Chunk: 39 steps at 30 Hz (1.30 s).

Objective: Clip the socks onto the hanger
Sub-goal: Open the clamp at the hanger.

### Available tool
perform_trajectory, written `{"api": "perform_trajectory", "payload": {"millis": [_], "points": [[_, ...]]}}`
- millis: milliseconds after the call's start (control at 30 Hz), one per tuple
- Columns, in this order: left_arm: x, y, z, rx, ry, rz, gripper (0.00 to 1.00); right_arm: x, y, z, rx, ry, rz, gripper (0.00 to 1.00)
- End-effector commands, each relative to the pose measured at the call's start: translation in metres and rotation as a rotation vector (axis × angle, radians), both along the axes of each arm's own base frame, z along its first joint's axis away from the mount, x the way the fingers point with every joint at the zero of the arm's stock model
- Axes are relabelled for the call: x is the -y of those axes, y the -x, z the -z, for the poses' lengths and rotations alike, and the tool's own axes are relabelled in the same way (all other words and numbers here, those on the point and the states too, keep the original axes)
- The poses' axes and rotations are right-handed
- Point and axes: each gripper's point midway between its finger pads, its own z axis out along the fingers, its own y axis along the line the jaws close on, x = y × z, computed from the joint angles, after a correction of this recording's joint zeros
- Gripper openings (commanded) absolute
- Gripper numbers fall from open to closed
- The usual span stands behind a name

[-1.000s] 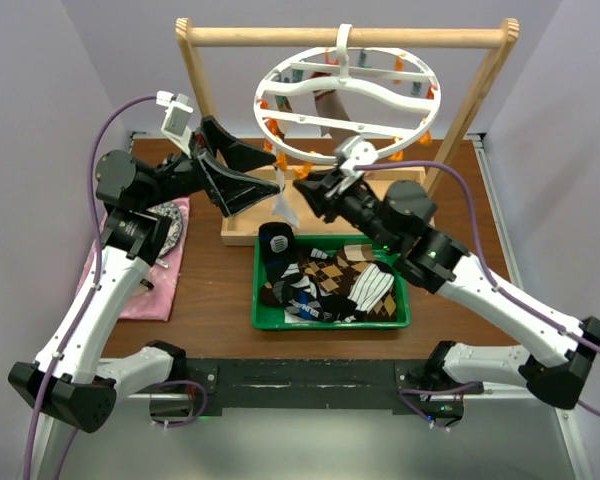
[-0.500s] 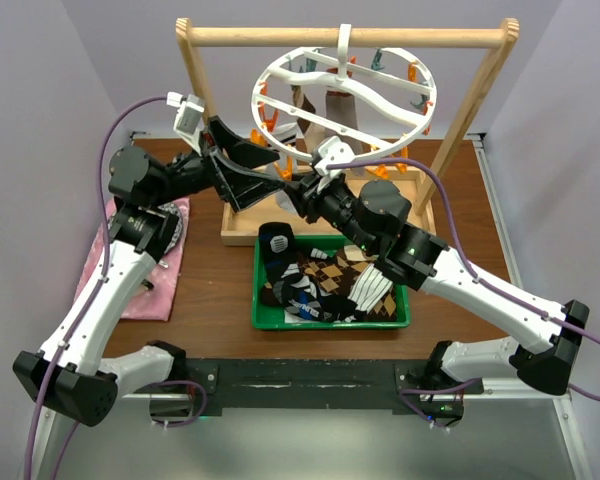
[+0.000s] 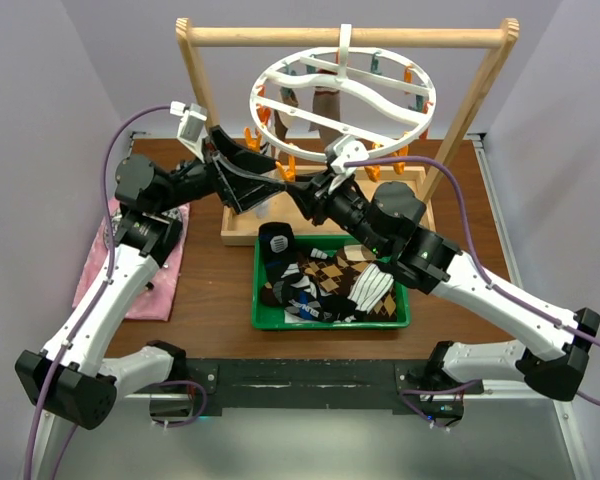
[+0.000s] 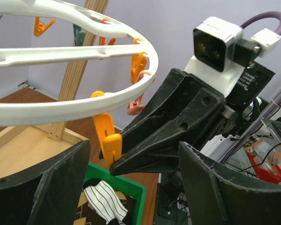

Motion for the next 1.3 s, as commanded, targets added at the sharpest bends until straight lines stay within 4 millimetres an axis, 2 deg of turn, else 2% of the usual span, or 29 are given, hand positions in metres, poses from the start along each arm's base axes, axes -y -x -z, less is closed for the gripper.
{"api": "perform_trajectory", "payload": {"millis": [0, 133, 300, 500, 633, 700, 867, 933, 1100, 1233, 1267], "points": [[-0.001, 0.002, -0.005, 0.015, 0.015, -0.002, 0.77, 0.0, 0.015, -0.026, 0.018, -0.084, -0.054, 0.0], [-0.002, -0.007, -0.006, 0.017, 0.027, -0.04, 0.76, -0.001, 0.014, -0.022, 0.016, -0.077, -0.058, 0.0], [0.002, -0.026, -0.005, 0.005, 0.037, -0.072, 0.59, -0.005, 0.014, -0.024, 0.017, -0.08, -0.066, 0.0], [0.003, -0.042, -0.005, 0.001, 0.029, -0.108, 0.51, -0.007, 0.016, -0.022, 0.014, -0.079, -0.078, 0.0], [0.003, -0.041, -0.01, 0.009, 0.042, -0.106, 0.47, -0.01, 0.017, -0.018, 0.005, -0.074, -0.091, 0.0], [0.003, -0.042, -0.01, 0.006, 0.045, -0.109, 0.42, -0.012, 0.017, -0.016, 0.004, -0.073, -0.1, 0.01], [0.003, -0.042, -0.008, 0.003, 0.043, -0.108, 0.24, -0.01, 0.018, -0.015, 0.004, -0.084, -0.098, 0.26], [0.002, -0.042, -0.008, 0.0, 0.041, -0.11, 0.22, -0.007, 0.019, -0.013, -0.002, -0.085, -0.094, 0.34], [0.001, -0.042, -0.01, 0.001, 0.045, -0.113, 0.19, 0.0, 0.023, -0.009, -0.022, -0.121, -0.089, 0.4], [0.0, -0.041, -0.012, -0.002, 0.045, -0.114, 0.2, 0.005, 0.028, 0.002, -0.062, -0.168, -0.094, 0.43], [0.0, -0.041, -0.011, -0.004, 0.043, -0.113, 0.2, 0.006, 0.03, -0.002, -0.055, -0.199, -0.108, 0.43]]}}
